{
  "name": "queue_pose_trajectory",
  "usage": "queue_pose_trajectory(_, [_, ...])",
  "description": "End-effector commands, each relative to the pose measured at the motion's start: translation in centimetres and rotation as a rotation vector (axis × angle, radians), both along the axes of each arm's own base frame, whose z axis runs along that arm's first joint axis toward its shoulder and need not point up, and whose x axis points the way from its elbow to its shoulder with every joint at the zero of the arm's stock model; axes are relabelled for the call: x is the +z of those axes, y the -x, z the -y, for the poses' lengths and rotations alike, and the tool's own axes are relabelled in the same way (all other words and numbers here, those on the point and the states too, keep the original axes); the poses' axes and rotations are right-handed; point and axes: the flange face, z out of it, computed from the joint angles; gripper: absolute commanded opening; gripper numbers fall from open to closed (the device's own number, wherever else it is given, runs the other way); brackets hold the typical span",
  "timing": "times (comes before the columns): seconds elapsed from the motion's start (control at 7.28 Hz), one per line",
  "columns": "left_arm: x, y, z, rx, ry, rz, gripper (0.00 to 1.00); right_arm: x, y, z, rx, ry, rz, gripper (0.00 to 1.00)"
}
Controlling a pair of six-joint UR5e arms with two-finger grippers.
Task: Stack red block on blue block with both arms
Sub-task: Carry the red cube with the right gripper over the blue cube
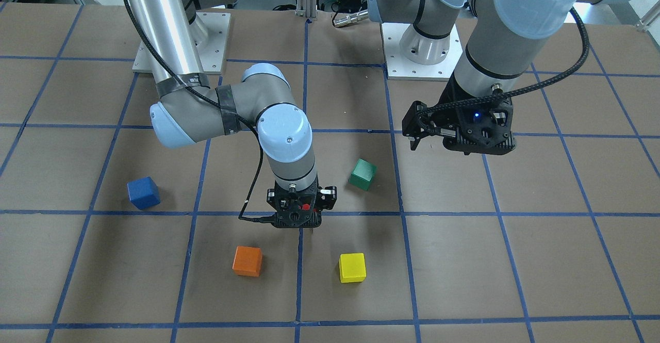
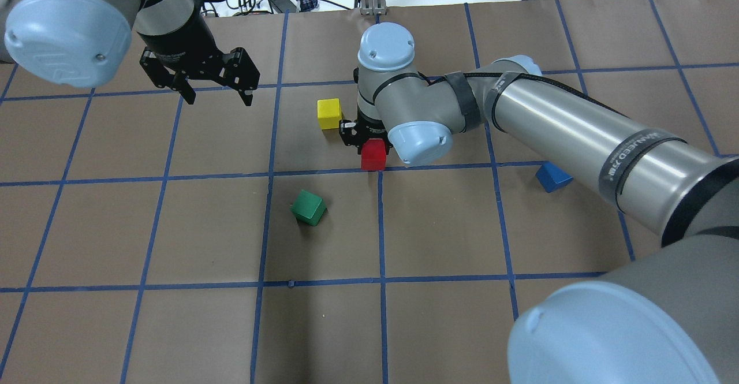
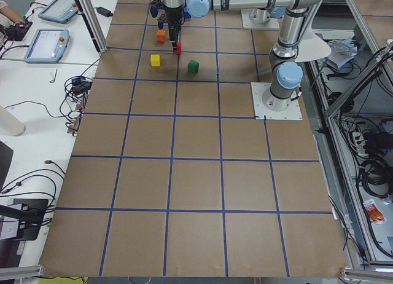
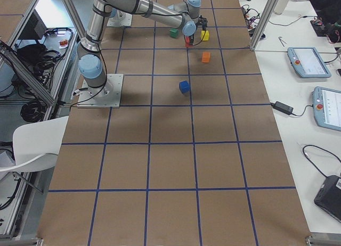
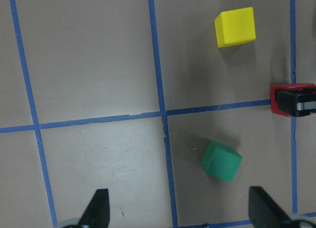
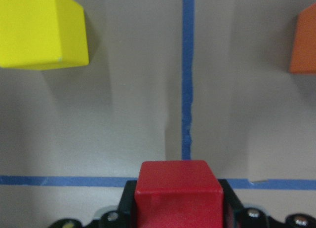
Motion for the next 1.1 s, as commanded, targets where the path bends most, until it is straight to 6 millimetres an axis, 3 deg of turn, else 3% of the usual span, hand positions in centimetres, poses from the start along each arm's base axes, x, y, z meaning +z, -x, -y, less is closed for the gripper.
queue_pose_trajectory(0.0, [0.1, -0.1, 0.1, 0.003, 0.009, 0.001, 1.00, 6.0, 6.9, 0.3, -0.104, -0.066, -0.013, 0.00])
queue_pose_trajectory(0.27, [0.2, 0.0, 0.1, 0.003, 0.011, 0.000, 1.00, 9.3, 12.9, -1.4, -0.078, -0.084, -0.032, 0.00])
queue_pose_trajectory(0.55, [0.8, -0.1, 0.4, 0.003, 0.022, 0.005, 1.00, 6.8, 20.6, -3.2, -0.014, -0.122, -0.037, 0.00])
queue_pose_trajectory(0.69, [1.4, -0.1, 0.2, 0.005, 0.028, 0.013, 1.00, 6.9, 23.4, -4.7, 0.062, -0.114, -0.046, 0.00])
queue_pose_trajectory(0.96, [1.9, -0.1, -0.2, 0.005, 0.032, 0.010, 1.00, 5.8, 30.2, -4.8, 0.174, -0.101, -0.048, 0.00])
